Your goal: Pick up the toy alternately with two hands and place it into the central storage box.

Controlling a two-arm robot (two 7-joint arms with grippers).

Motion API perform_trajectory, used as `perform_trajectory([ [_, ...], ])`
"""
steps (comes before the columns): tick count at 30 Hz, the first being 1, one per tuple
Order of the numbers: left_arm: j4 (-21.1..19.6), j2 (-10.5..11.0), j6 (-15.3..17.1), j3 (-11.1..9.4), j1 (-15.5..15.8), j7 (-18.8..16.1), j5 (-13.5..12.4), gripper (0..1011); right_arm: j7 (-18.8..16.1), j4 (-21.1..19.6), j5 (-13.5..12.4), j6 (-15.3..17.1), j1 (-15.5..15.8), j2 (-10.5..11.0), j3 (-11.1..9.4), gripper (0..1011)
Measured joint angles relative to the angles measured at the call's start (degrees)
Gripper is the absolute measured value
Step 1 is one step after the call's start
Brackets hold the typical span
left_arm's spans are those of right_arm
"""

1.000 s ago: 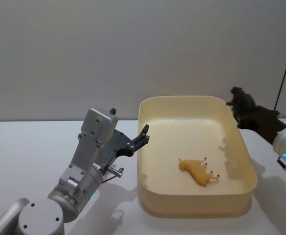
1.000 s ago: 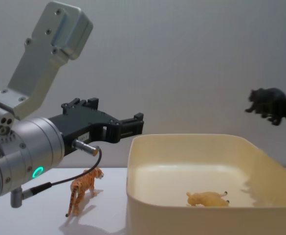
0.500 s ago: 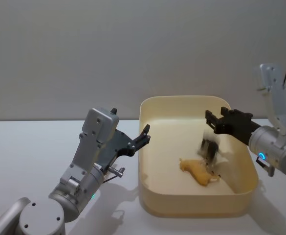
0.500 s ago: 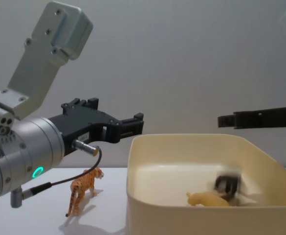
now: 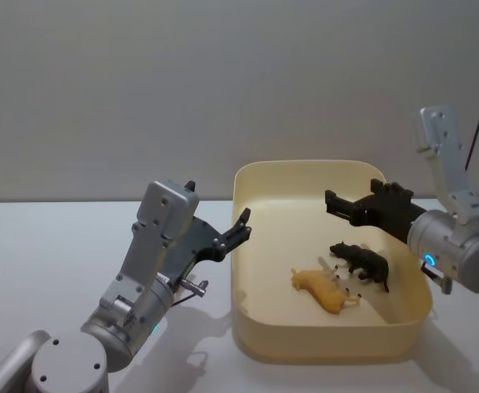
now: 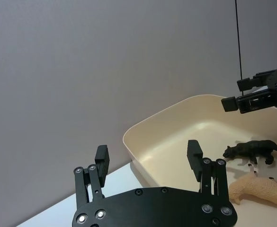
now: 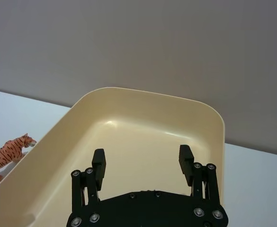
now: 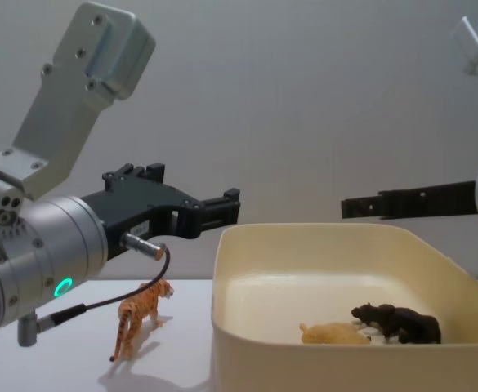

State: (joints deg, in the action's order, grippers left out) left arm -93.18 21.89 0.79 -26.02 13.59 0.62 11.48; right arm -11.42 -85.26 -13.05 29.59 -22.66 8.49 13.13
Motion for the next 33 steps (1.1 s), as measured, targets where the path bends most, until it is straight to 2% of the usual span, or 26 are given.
perform_trajectory([
  [3,0.0,0.0,0.0,0.0,0.0,0.0,0.0,1001,0.74,-1.05,-0.88,-0.02,0.85,0.68,-0.72,983],
  [5,0.0,0.0,0.0,0.0,0.0,0.0,0.0,1001,1.06,-1.69,-1.32,-0.04,1.37,1.12,-1.14,1001],
  [14,0.0,0.0,0.0,0.0,0.0,0.0,0.0,1001,3.1,-5.15,-4.04,-0.11,4.31,3.38,-3.27,1001],
  [21,-0.37,0.2,0.14,0.11,-0.22,0.41,0.24,1001,3.82,-6.44,-5.01,-0.14,5.38,4.18,-4.03,1001],
  [33,-3.96,2.19,-0.28,0.79,-2.49,1.43,3.16,1001,4.54,-7.75,-6.04,-0.2,6.48,5.03,-4.83,1001],
])
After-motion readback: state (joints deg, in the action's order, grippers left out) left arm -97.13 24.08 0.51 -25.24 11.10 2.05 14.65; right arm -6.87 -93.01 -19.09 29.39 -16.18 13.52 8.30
